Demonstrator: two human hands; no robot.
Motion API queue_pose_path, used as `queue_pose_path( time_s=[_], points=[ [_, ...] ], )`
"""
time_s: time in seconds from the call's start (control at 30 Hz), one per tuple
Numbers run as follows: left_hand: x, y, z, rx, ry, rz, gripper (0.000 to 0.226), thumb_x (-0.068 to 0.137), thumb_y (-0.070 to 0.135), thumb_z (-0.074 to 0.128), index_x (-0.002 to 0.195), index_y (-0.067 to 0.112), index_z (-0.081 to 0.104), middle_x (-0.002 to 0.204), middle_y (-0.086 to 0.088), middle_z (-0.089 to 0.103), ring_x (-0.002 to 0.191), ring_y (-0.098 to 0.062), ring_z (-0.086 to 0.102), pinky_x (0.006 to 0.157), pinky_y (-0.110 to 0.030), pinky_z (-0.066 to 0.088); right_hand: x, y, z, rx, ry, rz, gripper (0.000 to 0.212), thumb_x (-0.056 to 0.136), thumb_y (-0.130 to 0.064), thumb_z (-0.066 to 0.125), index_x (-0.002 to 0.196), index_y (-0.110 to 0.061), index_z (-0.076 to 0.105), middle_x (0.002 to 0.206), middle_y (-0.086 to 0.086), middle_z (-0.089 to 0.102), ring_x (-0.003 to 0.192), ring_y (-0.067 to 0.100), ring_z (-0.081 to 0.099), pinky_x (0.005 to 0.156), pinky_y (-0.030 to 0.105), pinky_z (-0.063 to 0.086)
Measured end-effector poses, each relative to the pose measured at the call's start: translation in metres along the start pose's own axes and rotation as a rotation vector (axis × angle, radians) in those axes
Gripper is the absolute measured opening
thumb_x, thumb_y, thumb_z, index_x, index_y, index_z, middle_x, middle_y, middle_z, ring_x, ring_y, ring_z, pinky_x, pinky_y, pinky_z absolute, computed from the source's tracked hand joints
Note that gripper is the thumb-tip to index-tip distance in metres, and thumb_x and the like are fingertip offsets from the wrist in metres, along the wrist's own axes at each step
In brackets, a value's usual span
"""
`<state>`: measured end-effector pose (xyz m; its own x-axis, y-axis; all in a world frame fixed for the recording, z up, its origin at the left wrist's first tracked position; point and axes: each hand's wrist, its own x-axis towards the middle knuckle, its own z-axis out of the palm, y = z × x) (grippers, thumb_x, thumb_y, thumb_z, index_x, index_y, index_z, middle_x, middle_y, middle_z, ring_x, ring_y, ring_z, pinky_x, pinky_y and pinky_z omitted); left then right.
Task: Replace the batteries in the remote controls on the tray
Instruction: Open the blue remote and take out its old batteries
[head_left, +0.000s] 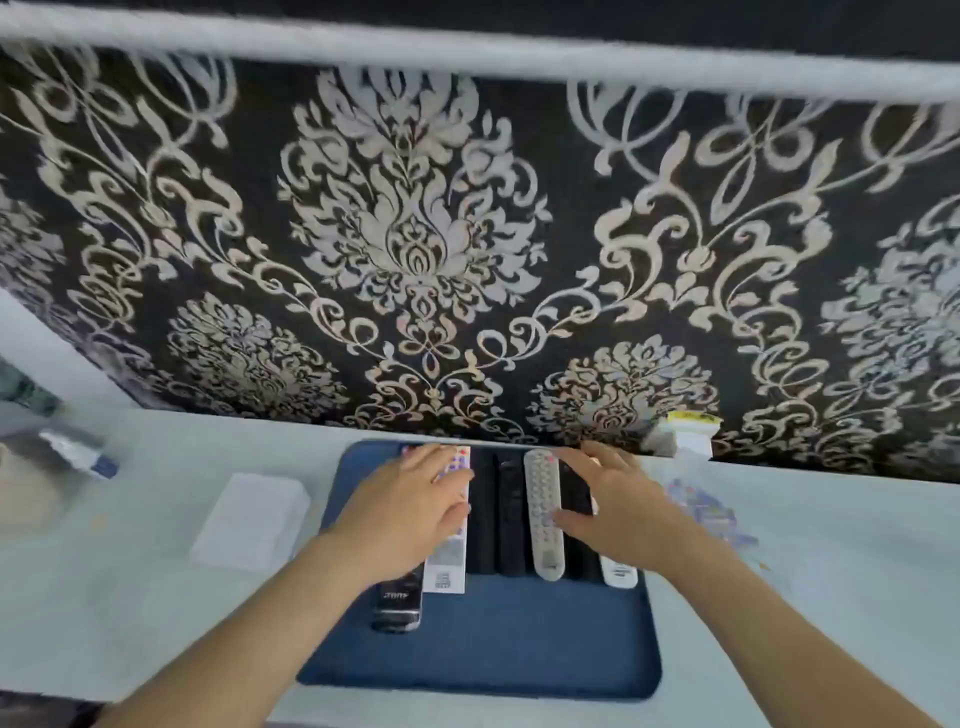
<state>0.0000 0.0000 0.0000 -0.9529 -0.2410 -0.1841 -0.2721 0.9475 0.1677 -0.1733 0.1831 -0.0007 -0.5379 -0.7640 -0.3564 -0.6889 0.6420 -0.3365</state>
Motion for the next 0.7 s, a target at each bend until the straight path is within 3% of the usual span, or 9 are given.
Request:
queue_pose_path(
  time_s=[0.1,0.2,0.33,0.53,0.63,0.7],
  points=[
    [0.003,-0.009,0.032,0.076,-0.075,-0.019,0.075,0.083,0.068,-0.003,0.151,0.039,0.012,0.162,0.003,-0.003,0.149,-0.019,-0.004,0.117,-0.043,0.01,0.008,0.01,0.034,-0.044,-0.028,0.083,0.079,0.089,-0.07,0.044,0.152,-0.052,0.001,0.166,-0.006,-0.004,0.152,0.028,-0.01,0.115,0.061,0.018],
    [0.013,-0.015,0.072,0.107,-0.119,-0.117,0.073,0.083,0.075,0.003,0.149,0.046,-0.005,0.159,0.01,-0.02,0.146,-0.022,-0.019,0.118,-0.05,0.004,0.02,0.012,0.085,-0.086,0.051,0.148,0.081,0.086,-0.079,0.029,0.152,-0.049,-0.008,0.166,-0.004,-0.007,0.151,0.028,-0.015,0.115,0.064,0.012],
    [0.015,-0.013,0.103,0.106,-0.073,-0.165,0.065,0.091,0.07,0.015,0.147,0.048,-0.007,0.159,0.009,-0.02,0.146,-0.017,-0.021,0.118,-0.05,-0.001,0.023,0.011,0.12,-0.244,0.213,0.077,0.083,0.081,-0.08,0.003,0.152,-0.042,-0.016,0.167,0.0,-0.005,0.152,0.029,-0.013,0.114,0.064,0.008],
    [0.003,-0.012,0.11,0.082,0.034,-0.215,0.051,0.099,0.055,0.017,0.148,0.048,0.008,0.162,0.009,-0.005,0.148,-0.016,-0.006,0.117,-0.05,0.009,0.002,0.014,0.128,-0.217,0.353,0.046,0.079,0.086,-0.078,0.009,0.155,-0.04,0.01,0.166,-0.003,0.011,0.153,0.023,-0.002,0.117,0.062,0.009],
    [-0.009,-0.007,0.112,0.05,0.072,-0.285,0.047,0.102,0.046,0.016,0.149,0.044,0.013,0.162,0.005,0.002,0.147,-0.019,0.002,0.112,-0.055,0.016,-0.012,0.017,0.129,-0.234,0.265,0.085,0.074,0.092,-0.073,0.015,0.156,-0.037,0.008,0.166,-0.003,0.008,0.153,0.027,-0.001,0.114,0.061,0.018],
    [-0.015,0.003,0.117,0.017,0.08,-0.354,0.051,0.1,0.053,0.016,0.149,0.041,0.012,0.162,0.004,0.0,0.148,-0.021,0.0,0.112,-0.06,0.014,-0.017,0.02,0.13,-0.225,0.249,0.109,0.076,0.093,-0.071,0.014,0.157,-0.032,0.004,0.166,-0.002,0.004,0.152,0.028,-0.002,0.114,0.06,0.02]
  ],
)
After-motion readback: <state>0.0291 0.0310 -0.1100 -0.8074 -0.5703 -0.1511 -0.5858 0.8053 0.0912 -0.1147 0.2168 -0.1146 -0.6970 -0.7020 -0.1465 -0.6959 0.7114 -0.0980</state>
